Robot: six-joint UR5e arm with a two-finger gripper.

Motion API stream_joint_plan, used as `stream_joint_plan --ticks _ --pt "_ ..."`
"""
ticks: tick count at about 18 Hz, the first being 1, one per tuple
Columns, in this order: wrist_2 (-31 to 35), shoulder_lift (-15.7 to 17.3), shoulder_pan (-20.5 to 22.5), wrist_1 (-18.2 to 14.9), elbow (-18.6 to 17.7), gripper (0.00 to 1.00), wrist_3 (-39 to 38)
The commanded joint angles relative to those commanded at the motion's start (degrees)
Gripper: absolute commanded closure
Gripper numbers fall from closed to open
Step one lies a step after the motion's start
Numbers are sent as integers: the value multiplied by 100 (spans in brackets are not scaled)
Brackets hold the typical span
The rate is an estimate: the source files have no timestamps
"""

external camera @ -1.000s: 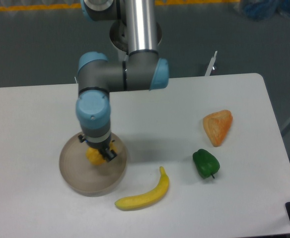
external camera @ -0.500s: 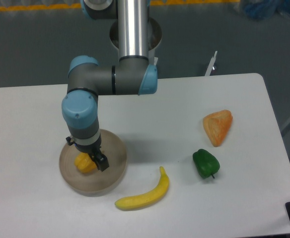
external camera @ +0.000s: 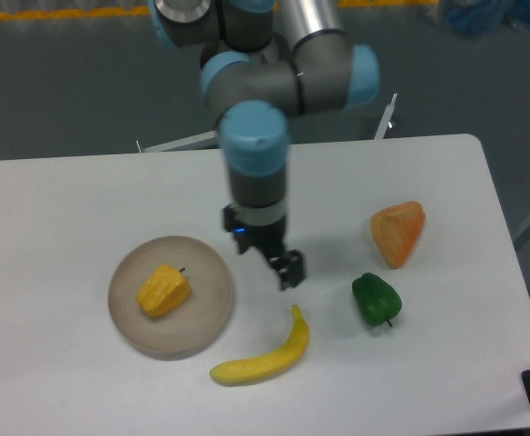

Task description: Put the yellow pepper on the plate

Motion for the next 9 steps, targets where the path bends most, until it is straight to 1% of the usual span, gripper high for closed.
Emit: stream_joint_plan --ticks 1,2,4,7,9 --pt "0 -9 210 0 -9 0 324" --pt "-9 -9 317 -9 -9 0 518" --pt "-9 -35 414 0 -87 0 792" --pt "-35 -88 529 0 -106 0 925" --pt "-35 -105 529 0 -123 0 925"
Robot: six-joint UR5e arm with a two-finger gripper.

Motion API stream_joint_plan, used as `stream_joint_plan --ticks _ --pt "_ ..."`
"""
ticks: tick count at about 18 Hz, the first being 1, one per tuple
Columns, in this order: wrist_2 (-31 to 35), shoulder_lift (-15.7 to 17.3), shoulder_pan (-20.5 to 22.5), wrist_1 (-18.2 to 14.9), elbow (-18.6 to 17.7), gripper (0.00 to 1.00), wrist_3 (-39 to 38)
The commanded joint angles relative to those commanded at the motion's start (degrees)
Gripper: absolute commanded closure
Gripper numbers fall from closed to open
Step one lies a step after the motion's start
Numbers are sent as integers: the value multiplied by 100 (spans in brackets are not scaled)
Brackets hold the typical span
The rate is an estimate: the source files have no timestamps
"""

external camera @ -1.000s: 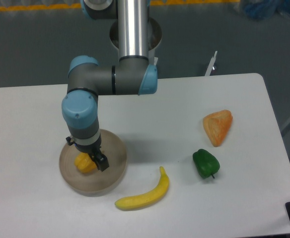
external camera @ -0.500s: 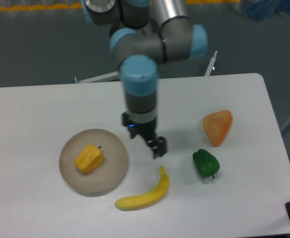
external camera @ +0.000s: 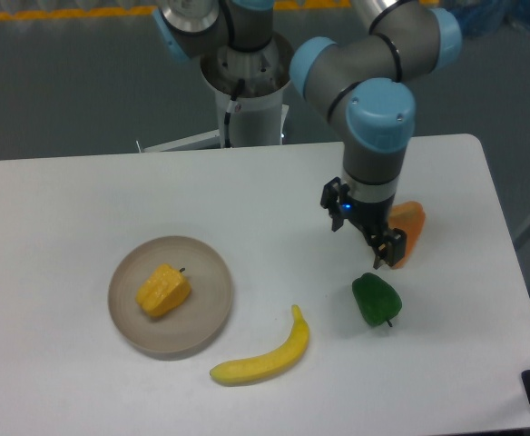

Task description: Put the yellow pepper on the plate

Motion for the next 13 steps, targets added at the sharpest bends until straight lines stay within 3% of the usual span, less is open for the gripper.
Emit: stream_joint_plan --ticks 13 --pt "185 -35 -18 0 -105 0 0"
